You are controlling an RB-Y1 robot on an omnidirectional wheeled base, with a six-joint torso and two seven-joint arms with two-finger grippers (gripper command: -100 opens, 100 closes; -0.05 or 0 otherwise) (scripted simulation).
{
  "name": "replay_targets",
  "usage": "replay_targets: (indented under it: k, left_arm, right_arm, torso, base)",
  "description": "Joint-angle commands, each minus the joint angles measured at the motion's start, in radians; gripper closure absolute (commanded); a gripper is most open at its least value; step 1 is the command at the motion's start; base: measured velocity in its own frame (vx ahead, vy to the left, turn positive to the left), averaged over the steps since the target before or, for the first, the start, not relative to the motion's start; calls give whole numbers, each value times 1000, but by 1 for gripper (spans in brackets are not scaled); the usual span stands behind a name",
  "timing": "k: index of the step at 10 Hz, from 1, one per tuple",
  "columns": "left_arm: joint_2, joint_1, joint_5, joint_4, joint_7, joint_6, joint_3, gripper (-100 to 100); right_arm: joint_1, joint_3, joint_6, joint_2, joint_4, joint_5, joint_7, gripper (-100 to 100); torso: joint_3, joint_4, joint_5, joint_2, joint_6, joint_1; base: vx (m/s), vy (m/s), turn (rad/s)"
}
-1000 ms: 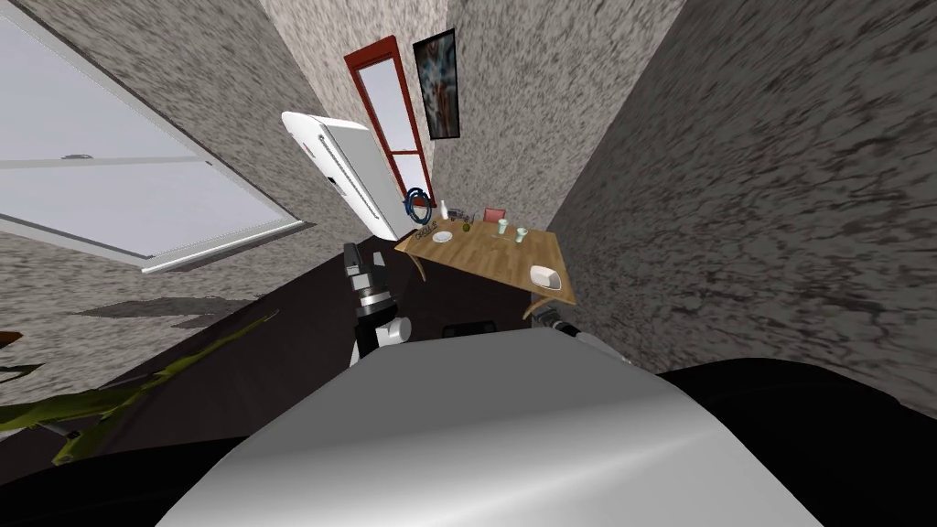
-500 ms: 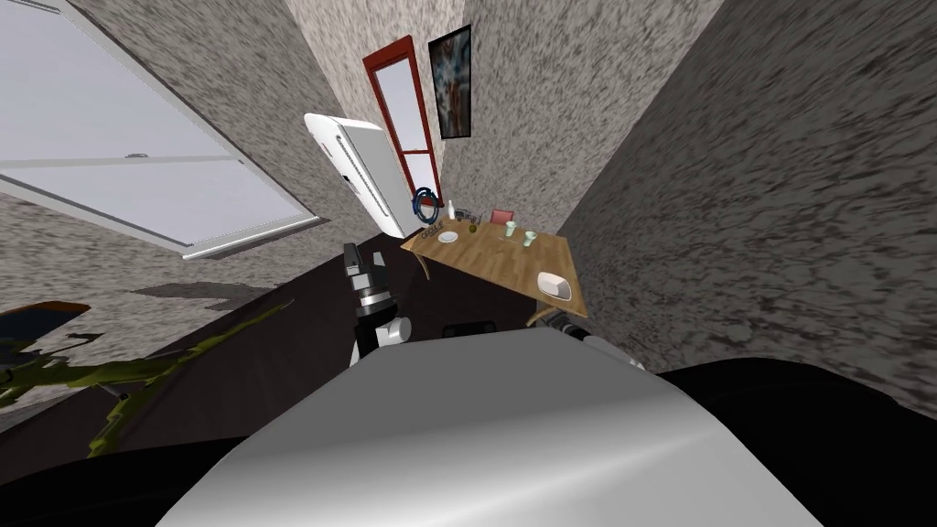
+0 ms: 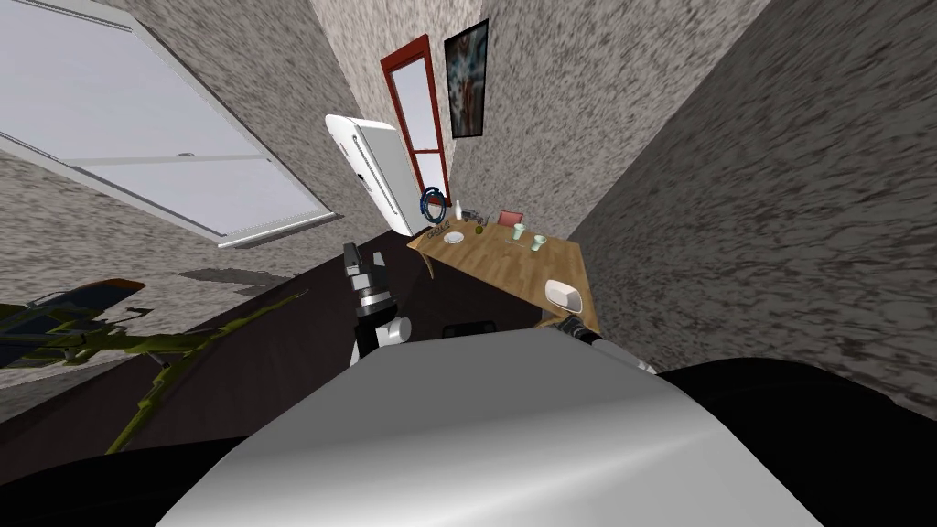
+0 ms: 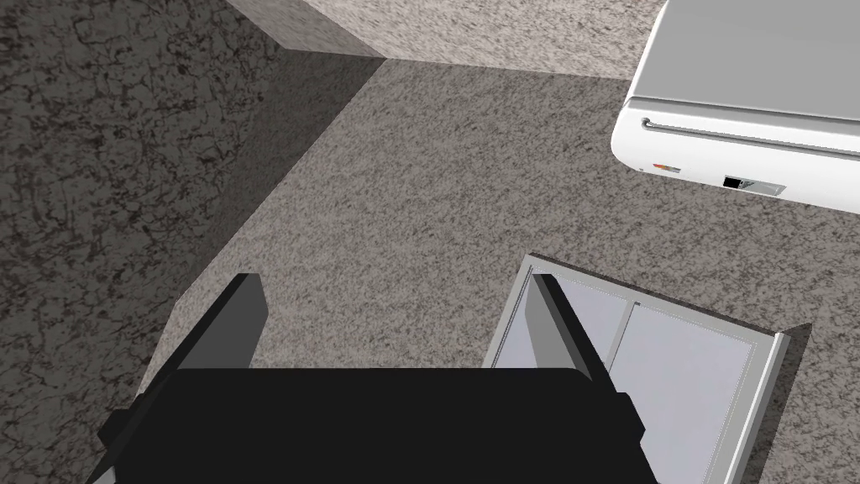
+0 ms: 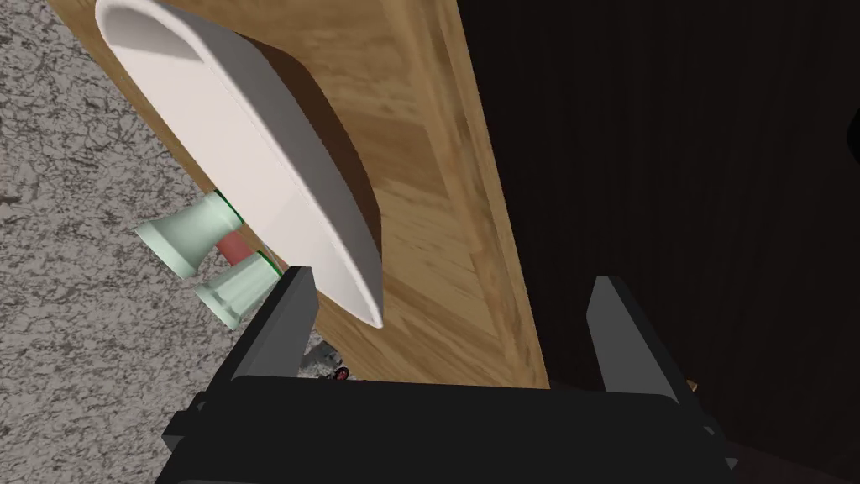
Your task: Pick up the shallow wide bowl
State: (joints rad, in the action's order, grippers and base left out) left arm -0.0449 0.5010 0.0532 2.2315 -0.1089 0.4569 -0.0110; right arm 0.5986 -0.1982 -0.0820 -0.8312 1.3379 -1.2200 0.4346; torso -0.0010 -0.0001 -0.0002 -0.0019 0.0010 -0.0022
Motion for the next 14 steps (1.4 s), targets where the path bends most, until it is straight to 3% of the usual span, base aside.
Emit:
replay_targets:
  k: [1, 6, 9, 10, 11, 13, 14]
  left_arm:
    - [0, 0, 0, 0, 0, 0, 0, 0]
    - [0, 0, 0, 0, 0, 0, 0, 0]
    - [0, 0, 0, 0, 0, 0, 0, 0]
    - [0, 0, 0, 0, 0, 0, 0, 0]
    - [0, 0, 0, 0, 0, 0, 0, 0]
    - [0, 0, 0, 0, 0, 0, 0, 0]
    - [0, 0, 0, 0, 0, 0, 0, 0]
  right_arm:
    - [-8, 5, -6, -7, -38, -50, 22, -100]
    - [0, 1, -39, -47, -80, -129, 55, -100]
    - [0, 13, -28, -40, -82, -145, 46, -100]
    - [0, 11, -32, -41, -81, -142, 49, 0]
    - [-11, 8, -43, -21, -109, -135, 51, -100]
    - [-26, 3, -58, 4, -143, -127, 55, -100]
    - [-23, 8, -50, -3, -134, -134, 51, -100]
  torso:
    - [0, 0, 0, 0, 0, 0]
    - [0, 0, 0, 1, 0, 1]
    - [1, 0, 0, 2, 1, 1]
    - [1, 1, 0, 3, 1, 2]
    - [2, 1, 0, 3, 1, 2]
    - [2, 1, 0, 4, 0, -1]
    - [3, 1, -1, 5, 1, -2]
  base:
    - [46, -22, 169]
    - [39, -18, 96]
    - [13, -7, 19]
    - [0, 0, 0]
    - [-19, -26, 199]
    - [-28, -62, 229]
    - [-13, -32, 16]
